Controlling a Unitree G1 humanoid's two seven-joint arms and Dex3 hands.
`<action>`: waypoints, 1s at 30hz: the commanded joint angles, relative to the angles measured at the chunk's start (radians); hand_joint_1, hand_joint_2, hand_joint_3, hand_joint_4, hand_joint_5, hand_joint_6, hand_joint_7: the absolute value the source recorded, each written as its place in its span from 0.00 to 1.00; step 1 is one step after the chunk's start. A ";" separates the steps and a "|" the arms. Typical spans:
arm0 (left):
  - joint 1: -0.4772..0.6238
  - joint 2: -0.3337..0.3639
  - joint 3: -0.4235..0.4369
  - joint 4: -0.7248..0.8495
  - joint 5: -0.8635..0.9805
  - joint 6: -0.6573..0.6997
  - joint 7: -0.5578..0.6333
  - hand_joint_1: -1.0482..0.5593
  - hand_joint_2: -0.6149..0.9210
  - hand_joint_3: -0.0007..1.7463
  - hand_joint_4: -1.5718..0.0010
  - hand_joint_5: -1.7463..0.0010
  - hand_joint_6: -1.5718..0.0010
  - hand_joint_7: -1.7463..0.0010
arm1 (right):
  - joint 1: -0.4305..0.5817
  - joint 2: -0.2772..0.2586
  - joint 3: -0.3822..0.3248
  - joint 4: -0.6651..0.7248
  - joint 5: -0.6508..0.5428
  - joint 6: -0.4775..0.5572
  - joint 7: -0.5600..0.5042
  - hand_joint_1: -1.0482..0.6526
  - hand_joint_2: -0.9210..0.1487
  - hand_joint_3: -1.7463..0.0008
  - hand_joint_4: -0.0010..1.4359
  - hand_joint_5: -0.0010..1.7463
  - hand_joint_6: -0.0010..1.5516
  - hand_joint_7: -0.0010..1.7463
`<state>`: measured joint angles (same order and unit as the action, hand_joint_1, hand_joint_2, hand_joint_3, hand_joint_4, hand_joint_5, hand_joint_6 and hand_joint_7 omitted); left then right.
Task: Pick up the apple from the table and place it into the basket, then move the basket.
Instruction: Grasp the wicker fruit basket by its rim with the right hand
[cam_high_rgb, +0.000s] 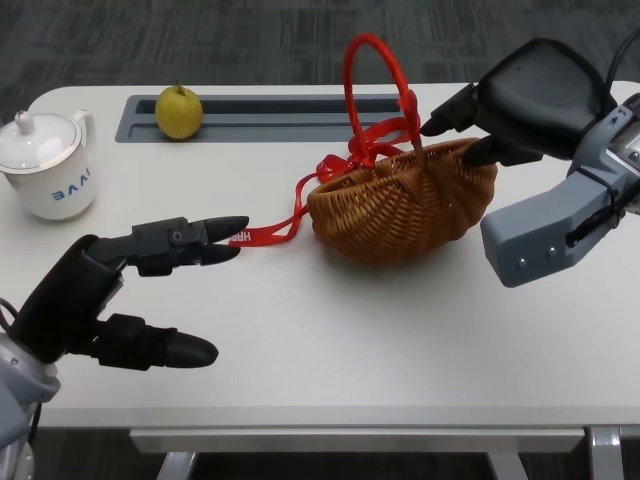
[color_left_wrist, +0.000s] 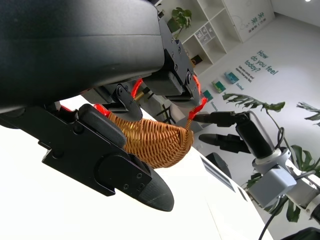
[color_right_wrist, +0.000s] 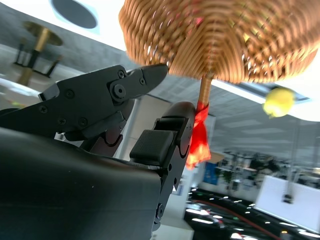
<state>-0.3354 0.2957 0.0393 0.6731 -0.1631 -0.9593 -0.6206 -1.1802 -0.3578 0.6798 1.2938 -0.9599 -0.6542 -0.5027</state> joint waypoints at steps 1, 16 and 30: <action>0.013 0.012 0.008 0.002 -0.008 -0.006 0.004 0.19 0.90 0.00 0.50 0.99 0.62 1.00 | -0.037 -0.004 -0.008 0.024 0.014 0.054 -0.002 0.43 0.01 0.97 0.80 0.01 0.65 0.00; 0.072 0.037 0.017 -0.055 -0.052 0.000 -0.025 0.23 0.89 0.00 0.51 1.00 0.63 1.00 | -0.009 -0.011 -0.039 0.055 0.066 0.136 0.049 0.43 0.00 0.99 0.87 0.04 0.66 0.00; 0.079 0.032 0.012 -0.092 -0.018 0.028 0.002 0.21 0.90 0.00 0.50 1.00 0.63 1.00 | 0.037 -0.005 -0.005 0.022 0.059 0.023 -0.002 0.42 0.00 0.97 0.79 0.00 0.65 0.00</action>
<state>-0.2725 0.3136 0.0452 0.5924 -0.1878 -0.9382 -0.6332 -1.1574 -0.3568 0.6811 1.3258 -0.9153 -0.6162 -0.4947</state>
